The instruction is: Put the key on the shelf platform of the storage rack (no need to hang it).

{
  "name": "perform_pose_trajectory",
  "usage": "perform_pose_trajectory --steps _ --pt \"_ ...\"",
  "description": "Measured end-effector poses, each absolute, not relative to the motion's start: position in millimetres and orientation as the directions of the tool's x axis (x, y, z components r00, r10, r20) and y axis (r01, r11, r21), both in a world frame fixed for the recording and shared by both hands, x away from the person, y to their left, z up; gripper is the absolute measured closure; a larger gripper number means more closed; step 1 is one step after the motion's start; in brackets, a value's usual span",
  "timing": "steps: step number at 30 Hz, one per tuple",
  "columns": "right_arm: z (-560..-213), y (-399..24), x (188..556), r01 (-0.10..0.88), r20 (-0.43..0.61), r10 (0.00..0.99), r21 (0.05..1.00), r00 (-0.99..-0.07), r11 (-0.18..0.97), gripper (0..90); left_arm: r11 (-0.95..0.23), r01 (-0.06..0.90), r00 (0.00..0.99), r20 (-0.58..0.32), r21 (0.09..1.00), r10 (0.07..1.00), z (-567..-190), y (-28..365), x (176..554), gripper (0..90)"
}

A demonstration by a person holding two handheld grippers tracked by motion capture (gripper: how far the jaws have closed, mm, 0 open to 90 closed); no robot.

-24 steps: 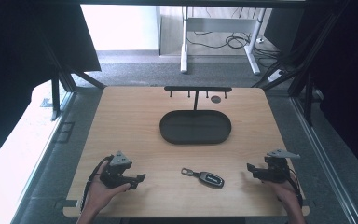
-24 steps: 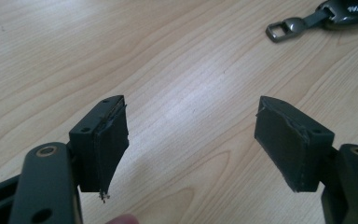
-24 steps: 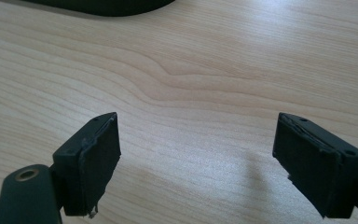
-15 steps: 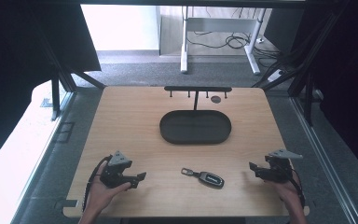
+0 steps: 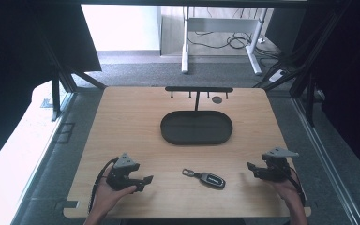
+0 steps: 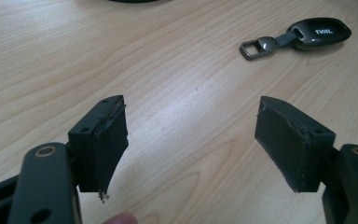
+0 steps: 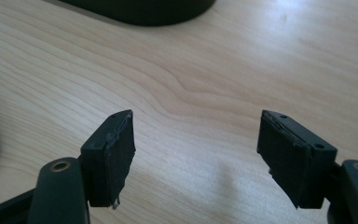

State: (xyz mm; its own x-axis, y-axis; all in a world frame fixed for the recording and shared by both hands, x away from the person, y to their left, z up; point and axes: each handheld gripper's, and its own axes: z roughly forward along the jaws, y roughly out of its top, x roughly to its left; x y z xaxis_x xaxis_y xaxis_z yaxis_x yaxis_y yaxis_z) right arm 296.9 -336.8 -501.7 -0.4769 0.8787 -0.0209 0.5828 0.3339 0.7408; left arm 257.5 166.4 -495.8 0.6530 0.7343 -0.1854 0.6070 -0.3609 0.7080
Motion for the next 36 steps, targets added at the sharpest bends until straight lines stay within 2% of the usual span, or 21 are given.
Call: perform_pose_trajectory --steps 6,8,10,24,36 --pt "-505 -344 290 0.6 0.012 0.878 0.734 -0.479 0.317 31.8 -0.358 0.596 0.664 -0.19 0.719 0.723 -491 164 257 25.6" --pt "-506 -345 287 0.601 0.013 0.874 0.731 -0.487 0.324 31.4 -0.388 0.581 0.665 -0.142 0.716 0.733 -488 161 253 25.6" --pt "-505 -345 286 0.606 0.018 0.873 0.727 -0.487 0.323 31.1 -0.389 0.568 0.67 -0.132 0.725 0.731 -483 160 251 25.5" --pt "-496 -340 289 0.598 0.03 0.855 0.728 -0.518 0.337 32.3 -0.377 0.569 0.659 -0.13 0.731 0.741 -480 169 252 25.4" --pt "-463 -324 297 0.604 -0.016 0.792 0.638 -0.611 0.478 37.2 -0.357 0.576 0.648 -0.145 0.735 0.747 -479 176 249 25.5"
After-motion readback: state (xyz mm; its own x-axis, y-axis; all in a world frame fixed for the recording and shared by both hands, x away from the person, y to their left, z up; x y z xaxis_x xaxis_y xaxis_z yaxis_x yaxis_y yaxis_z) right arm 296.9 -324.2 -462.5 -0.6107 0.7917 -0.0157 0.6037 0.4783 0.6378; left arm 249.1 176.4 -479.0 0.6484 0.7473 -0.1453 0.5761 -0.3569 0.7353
